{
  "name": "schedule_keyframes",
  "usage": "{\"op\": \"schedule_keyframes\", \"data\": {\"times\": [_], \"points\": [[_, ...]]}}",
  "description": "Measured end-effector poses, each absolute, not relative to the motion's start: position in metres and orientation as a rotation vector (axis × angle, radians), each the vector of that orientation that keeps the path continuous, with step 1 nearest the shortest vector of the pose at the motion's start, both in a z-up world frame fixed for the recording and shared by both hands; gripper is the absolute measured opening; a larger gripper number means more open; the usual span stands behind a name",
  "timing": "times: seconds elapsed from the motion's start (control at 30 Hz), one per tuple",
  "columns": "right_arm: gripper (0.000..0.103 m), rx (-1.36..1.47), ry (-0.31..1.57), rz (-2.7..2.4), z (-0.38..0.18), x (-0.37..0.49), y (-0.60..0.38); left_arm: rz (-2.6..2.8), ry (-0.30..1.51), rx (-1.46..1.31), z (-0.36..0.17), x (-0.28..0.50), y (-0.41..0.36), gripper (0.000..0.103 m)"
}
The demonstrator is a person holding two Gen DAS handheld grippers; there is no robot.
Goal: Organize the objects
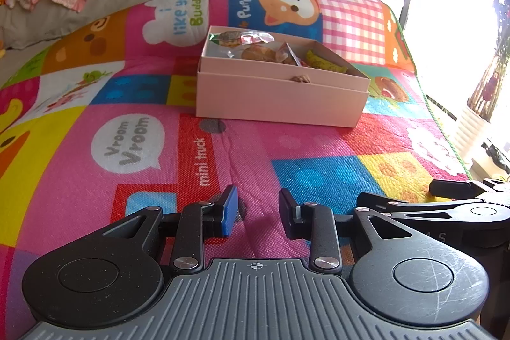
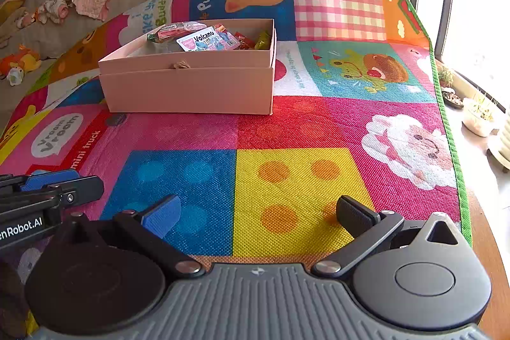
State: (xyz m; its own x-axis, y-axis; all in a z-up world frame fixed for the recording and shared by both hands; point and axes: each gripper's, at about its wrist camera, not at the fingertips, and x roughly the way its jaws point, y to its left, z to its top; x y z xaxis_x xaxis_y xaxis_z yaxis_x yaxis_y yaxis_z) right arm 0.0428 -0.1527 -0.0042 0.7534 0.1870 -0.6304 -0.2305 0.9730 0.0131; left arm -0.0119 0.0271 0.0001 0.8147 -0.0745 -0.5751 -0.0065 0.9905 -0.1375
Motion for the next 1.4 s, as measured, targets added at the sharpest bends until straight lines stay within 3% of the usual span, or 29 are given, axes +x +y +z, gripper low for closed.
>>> {"op": "schedule_keyframes", "data": {"times": [1.4], "points": [[0.103,-0.066,0.681,0.228,-0.0035,0.0419,-0.1524,-0.045,0.611,-0.183,-0.0004,-0.0128,0.0324,0.033]]}}
